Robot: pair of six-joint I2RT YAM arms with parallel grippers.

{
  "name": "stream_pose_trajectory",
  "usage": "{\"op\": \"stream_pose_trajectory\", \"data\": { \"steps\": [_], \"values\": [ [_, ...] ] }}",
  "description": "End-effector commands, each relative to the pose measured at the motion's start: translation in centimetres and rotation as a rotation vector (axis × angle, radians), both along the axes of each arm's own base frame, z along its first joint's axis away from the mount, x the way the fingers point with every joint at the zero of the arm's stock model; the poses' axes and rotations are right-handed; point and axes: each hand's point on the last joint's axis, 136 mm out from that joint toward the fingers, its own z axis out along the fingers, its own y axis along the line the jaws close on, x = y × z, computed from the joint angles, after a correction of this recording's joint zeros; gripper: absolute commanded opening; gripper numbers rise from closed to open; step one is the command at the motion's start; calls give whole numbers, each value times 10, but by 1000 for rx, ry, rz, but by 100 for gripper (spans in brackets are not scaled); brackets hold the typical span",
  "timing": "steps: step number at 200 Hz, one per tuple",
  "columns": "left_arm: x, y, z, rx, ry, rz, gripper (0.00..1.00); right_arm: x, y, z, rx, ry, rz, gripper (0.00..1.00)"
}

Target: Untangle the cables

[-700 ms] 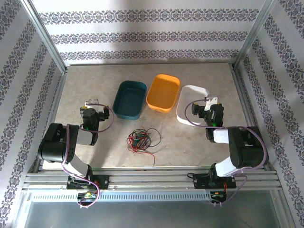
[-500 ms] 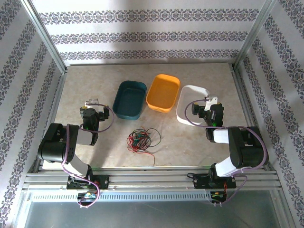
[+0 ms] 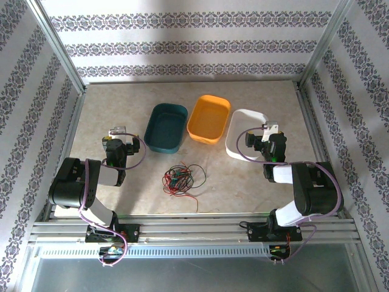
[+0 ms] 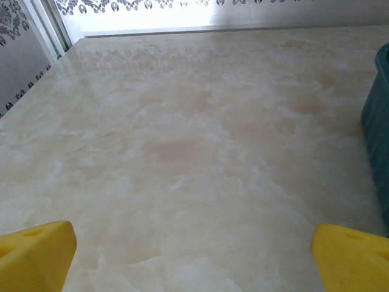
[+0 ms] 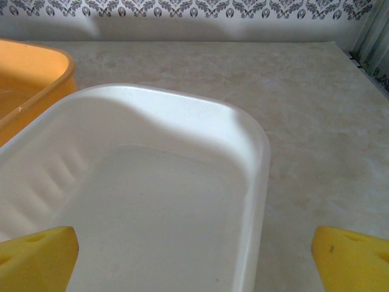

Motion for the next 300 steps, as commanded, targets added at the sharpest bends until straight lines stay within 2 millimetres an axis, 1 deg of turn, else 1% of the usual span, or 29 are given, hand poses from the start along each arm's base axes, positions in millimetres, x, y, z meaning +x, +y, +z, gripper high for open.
{"op": "stream_pose_trajectory", "data": {
  "steps": [1,62,70,81,95,101,109,120,132,139,144,153,157,161,163,164,173,178,179,180,188,196,205,220,236,256,279,287,300],
  "values": [
    [6,2,7,-11,-27,5,99,4,-1,9,10,-36,7,98],
    [6,0,8,-14,-28,-3,99,4,-1,8,18,-34,6,98],
    [7,-4,9,-10,-25,-30,99,4,-1,9,21,-35,6,98],
    [7,-9,18,-4,-18,-59,99,5,0,11,24,-41,11,98],
    [4,-11,35,13,-4,-58,99,5,3,26,20,-52,26,98],
    [2,-6,45,20,-11,-20,99,4,0,37,12,-49,3,98],
    [-2,2,60,16,-40,38,99,-1,-6,44,9,-2,-48,98],
    [-10,10,78,-46,-97,113,99,-4,-11,64,36,13,-106,92],
    [-15,10,85,-127,-77,143,99,-11,-5,81,44,28,-120,88],
    [-17,5,85,-150,-41,132,99,-15,8,90,33,33,-97,87],
    [-19,-1,86,-154,-20,130,99,-18,20,95,26,43,-65,87],
    [-22,-19,86,-157,7,81,99,-26,48,99,8,75,20,87],
    [-23,-30,86,-158,14,52,99,-29,59,100,4,93,54,87],
    [-25,-42,86,-160,24,15,99,-34,76,99,-5,115,111,87],
    [-26,-49,85,-161,29,-4,99,-35,80,101,-5,118,123,87],
    [-26,-52,85,-163,31,-14,99,-38,88,100,-7,129,151,87],
    [-32,-84,81,-175,63,-133,99,-53,126,94,-19,177,288,87],
    [-36,-102,79,-188,85,-200,99,-63,147,90,-22,204,367,87],
    [-37,-106,78,-191,90,-215,99,-63,147,90,-22,204,367,87],
    [-38,-110,78,-194,94,-231,99,-68,156,88,-22,216,400,87],
    [-47,-137,72,-220,139,-335,99,-86,186,80,-22,262,528,88],
    [-58,-160,67,-261,181,-431,99,-104,211,70,-14,322,627,88],
    [-72,-183,63,-307,234,-530,99,-121,230,59,4,396,711,88],
    [-94,-212,63,-348,296,-662,99,-137,245,39,29,492,768,84],
    [-112,-229,63,-344,336,-749,99,-145,252,20,55,566,780,81],
    [-125,-238,59,-325,386,-807,99,-147,253,-7,53,648,747,78],
    [-139,-247,45,-284,478,-864,100,-140,253,-33,26,721,691,72],
    [-144,-251,39,-263,505,-884,98,-138,253,-38,11,732,680,72],
    [-149,-256,30,-232,536,-899,90,-135,254,-45,-3,747,669,71]
  ]
}}
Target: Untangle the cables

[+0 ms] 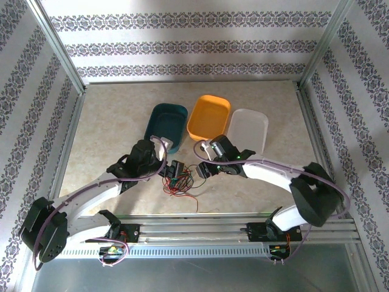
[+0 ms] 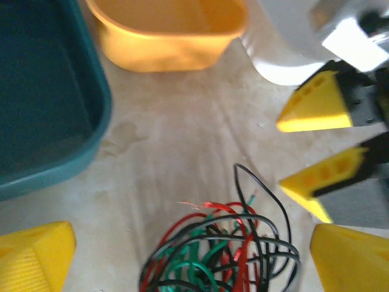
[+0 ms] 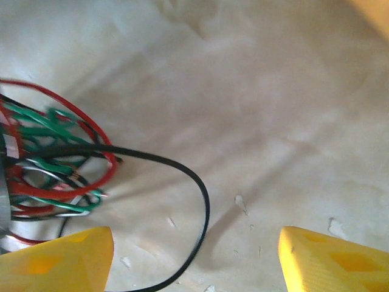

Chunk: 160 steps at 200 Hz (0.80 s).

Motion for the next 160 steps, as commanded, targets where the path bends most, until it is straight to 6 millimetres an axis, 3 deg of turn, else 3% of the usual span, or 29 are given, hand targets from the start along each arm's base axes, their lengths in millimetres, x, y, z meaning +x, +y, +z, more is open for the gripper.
{"op": "stream_pose_trajectory", "data": {
  "steps": [1,28,81,160],
  "values": [
    [-23,-13,-18,72,73,-113,89,5,7,-5,-23,23,-21,71],
    [-29,-18,-31,117,77,-124,84,11,9,-15,-49,26,-31,71],
    [-11,7,-61,234,25,56,74,23,18,-32,-159,-16,-16,67],
    [-17,5,-102,300,54,51,59,35,27,-43,-226,-82,-35,48]
  ]
}}
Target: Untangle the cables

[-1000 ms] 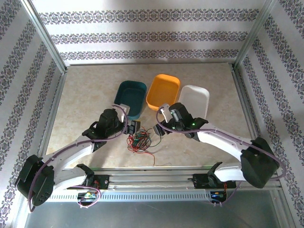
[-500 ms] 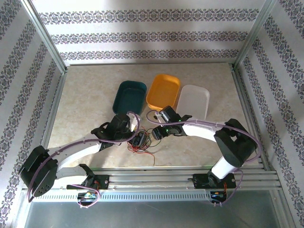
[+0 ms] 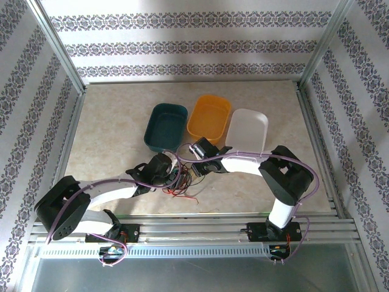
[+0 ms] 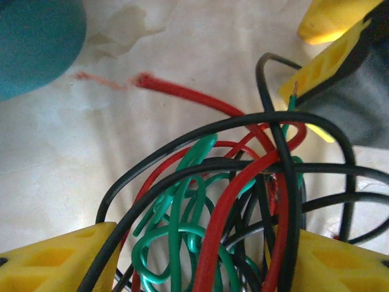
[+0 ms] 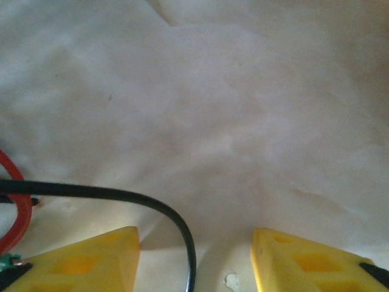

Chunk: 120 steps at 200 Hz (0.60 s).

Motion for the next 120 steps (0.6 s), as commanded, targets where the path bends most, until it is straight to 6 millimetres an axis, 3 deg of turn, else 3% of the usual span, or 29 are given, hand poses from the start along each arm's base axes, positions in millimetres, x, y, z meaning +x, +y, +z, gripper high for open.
{"op": "stream_pose_trajectory", "data": {
  "steps": [1,17,44,73,90,107,120],
  "values": [
    [-2,2,-14,43,-7,5,59,10,9,-1,-3,-44,-10,48],
    [-2,4,-20,57,-9,10,58,13,12,-1,10,-50,-18,42],
    [2,2,-26,63,-16,14,56,21,14,3,13,-78,-40,23],
    [9,1,-30,65,-32,37,53,33,14,24,40,-140,-78,0],
    [16,0,-29,62,-48,68,54,41,9,45,69,-189,-108,0],
    [23,-1,-27,42,-71,104,65,47,4,69,104,-245,-133,0],
    [27,-5,-26,14,-79,116,66,51,-1,86,125,-280,-151,0]
  ]
}}
